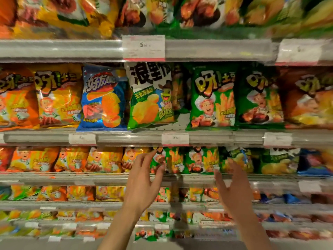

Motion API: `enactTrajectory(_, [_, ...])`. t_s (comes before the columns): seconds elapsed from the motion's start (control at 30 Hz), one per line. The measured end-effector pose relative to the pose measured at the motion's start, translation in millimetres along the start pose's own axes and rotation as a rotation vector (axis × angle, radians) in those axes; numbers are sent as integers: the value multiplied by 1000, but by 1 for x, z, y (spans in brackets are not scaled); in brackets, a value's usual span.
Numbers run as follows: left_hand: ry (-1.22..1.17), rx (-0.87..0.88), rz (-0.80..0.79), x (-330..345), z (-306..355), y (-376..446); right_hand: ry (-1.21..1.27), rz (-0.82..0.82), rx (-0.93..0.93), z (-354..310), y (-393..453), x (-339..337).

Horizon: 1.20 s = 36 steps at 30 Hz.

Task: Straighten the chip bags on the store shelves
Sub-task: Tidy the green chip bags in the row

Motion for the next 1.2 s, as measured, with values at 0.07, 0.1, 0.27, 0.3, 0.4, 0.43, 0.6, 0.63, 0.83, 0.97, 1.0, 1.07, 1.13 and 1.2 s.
enactTrajectory(0.07, [29,92,14,-2,9,14,-38,38,-49,-6,8,-11])
enactTrajectory(0.1, [53,135,25,-4,12,23,-54,64,-95,-12,13,-16])
enactTrajectory(0.27, [218,305,34,-11,16,61,-51,160,-342,-63,38,-22])
enactTrajectory(0.3, [254,326,26,-12,14,67,-39,171,-423,-74,41,-19])
enactTrajectory(0.4, [330,378,-5,-11,8,80,-109,108,-547,-101,53,-1])
enactTrajectory(0.43, [346,398,-15,-10,6,83,-141,72,-544,-105,57,6])
enactTrajectory(0.6, [388,507,-33,-9,1,88,-200,32,-555,-114,63,25])
enactTrajectory(0.63, [387,527,-32,-9,1,88,-182,43,-556,-113,63,25])
enactTrajectory(0.83, [338,492,-33,-10,-1,93,-107,120,-627,-111,62,24])
enactTrajectory(0.97, [265,426,-19,-11,0,94,17,69,-595,-118,64,16])
enactTrajectory(1.0, [254,414,-18,-11,-1,95,66,49,-575,-123,67,12])
enactTrajectory(1.07, [234,392,-15,-11,-2,95,154,14,-490,-140,75,4])
enactTrajectory(1.13, [201,374,-19,-10,-2,94,211,-47,-394,-163,86,0])
enactTrajectory(1.2, [178,359,-31,-9,-2,95,247,-107,-400,-191,97,1])
Point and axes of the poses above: each hand's wrist, its own y-axis towards the middle knuckle, its own x-axis out of the palm, z = x × y, the point moved 4 cm from there along y, towards the middle knuckle, and after that the axes turned 2 degrees about x, right-handed, at the moved point
